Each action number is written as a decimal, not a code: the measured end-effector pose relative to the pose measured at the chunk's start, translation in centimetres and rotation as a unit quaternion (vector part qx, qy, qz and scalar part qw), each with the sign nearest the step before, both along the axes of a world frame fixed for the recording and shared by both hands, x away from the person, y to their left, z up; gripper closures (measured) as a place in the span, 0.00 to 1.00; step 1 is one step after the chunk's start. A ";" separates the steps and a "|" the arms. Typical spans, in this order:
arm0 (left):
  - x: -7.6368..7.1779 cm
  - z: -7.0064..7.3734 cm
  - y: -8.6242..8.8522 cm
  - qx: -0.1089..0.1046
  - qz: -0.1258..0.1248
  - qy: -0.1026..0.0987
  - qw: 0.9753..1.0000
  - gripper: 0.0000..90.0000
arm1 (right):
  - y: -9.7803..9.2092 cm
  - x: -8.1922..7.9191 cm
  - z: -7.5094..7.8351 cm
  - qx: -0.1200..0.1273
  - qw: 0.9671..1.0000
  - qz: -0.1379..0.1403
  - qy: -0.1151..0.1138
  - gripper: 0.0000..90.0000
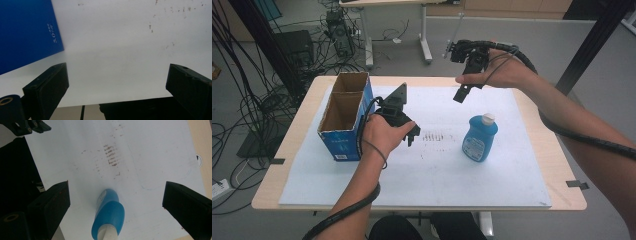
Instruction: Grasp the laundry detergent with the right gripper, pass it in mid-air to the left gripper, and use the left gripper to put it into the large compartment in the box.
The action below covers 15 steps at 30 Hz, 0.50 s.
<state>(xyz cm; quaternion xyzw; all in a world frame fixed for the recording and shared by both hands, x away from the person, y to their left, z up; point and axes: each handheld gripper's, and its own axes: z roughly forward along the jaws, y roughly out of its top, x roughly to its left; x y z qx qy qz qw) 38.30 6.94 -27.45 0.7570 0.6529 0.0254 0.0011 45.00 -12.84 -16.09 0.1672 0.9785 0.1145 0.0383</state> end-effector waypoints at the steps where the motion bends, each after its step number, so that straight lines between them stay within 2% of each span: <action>1: 0.0 0.0 0.0 0.000 -0.001 0.000 1.000 0.05 | 0.0 0.0 0.0 0.001 1.000 0.001 -0.001 0.08; 15: 0.0 0.2 0.1 0.004 -0.002 0.001 1.000 0.05 | -0.1 -0.1 0.3 -0.002 1.000 0.000 0.001 0.08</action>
